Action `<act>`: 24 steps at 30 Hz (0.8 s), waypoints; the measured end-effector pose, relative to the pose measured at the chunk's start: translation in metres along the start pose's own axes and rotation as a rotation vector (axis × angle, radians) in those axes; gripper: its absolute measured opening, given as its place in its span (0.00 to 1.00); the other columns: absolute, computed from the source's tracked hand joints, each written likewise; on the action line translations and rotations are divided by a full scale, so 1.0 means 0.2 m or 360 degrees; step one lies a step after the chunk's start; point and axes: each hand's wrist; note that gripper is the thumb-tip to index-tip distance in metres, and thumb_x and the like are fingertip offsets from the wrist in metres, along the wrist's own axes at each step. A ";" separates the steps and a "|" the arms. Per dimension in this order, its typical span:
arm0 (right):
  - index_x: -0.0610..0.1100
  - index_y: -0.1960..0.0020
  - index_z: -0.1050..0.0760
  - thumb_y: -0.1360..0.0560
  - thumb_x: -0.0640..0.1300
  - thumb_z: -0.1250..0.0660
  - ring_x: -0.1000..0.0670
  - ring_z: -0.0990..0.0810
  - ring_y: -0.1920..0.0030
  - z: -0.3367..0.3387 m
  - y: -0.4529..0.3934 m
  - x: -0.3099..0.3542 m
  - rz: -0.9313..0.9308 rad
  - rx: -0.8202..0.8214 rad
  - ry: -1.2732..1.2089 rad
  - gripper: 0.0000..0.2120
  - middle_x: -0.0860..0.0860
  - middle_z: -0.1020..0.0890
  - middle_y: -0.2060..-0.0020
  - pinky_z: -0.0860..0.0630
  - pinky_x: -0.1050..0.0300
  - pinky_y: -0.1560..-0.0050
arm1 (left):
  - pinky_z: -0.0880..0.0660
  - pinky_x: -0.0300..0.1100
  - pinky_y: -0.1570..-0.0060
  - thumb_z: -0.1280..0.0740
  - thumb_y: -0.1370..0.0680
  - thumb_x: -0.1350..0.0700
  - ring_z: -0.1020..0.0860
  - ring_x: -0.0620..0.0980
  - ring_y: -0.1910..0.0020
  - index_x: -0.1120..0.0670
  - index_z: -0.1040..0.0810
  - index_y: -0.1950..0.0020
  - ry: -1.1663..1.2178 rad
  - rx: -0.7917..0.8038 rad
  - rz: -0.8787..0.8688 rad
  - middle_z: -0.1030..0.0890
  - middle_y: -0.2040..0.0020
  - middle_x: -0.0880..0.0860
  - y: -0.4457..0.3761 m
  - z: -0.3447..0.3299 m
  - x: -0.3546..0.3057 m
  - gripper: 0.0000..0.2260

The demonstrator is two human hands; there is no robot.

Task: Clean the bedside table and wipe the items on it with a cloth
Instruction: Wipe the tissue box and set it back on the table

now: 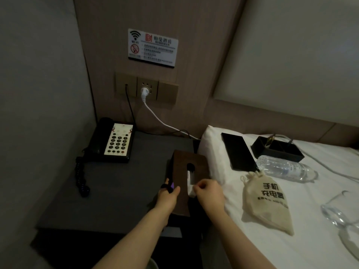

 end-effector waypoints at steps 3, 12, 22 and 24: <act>0.45 0.64 0.22 0.26 0.39 0.33 0.56 0.22 0.69 0.05 0.03 0.00 -0.0080 -0.0295 -0.0553 0.08 0.50 0.20 0.69 0.24 0.65 0.67 | 0.34 0.49 0.30 0.39 0.18 0.53 0.32 0.56 0.30 0.55 0.42 0.23 -0.0001 0.0014 0.0009 0.33 0.27 0.57 -0.02 0.01 0.00 0.25; 0.42 0.62 0.24 0.24 0.50 0.34 0.49 0.22 0.65 0.09 0.08 0.00 -0.0098 -0.0140 -0.0468 0.13 0.46 0.20 0.67 0.27 0.55 0.65 | 0.32 0.49 0.33 0.38 0.19 0.53 0.30 0.57 0.32 0.54 0.40 0.23 0.0007 -0.0001 0.0050 0.31 0.29 0.57 -0.03 0.01 0.00 0.25; 0.44 0.56 0.21 0.27 0.47 0.31 0.52 0.22 0.65 0.05 -0.10 0.10 -0.0290 0.0373 0.0378 0.06 0.49 0.19 0.63 0.30 0.62 0.69 | 0.33 0.49 0.32 0.38 0.19 0.52 0.32 0.58 0.31 0.55 0.43 0.23 -0.0024 -0.0029 0.0054 0.34 0.27 0.58 -0.03 0.01 0.01 0.27; 0.45 0.61 0.24 0.26 0.43 0.34 0.52 0.23 0.67 0.04 -0.11 0.11 -0.0228 0.0147 0.0148 0.05 0.48 0.21 0.65 0.27 0.59 0.70 | 0.34 0.48 0.31 0.38 0.19 0.52 0.32 0.57 0.30 0.55 0.43 0.23 -0.0042 -0.0033 0.0042 0.34 0.27 0.58 -0.03 0.00 0.01 0.27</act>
Point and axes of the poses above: each hand's wrist, its own y-axis away from the middle knuckle, its own z-axis out of the back of the hand, x = y × z
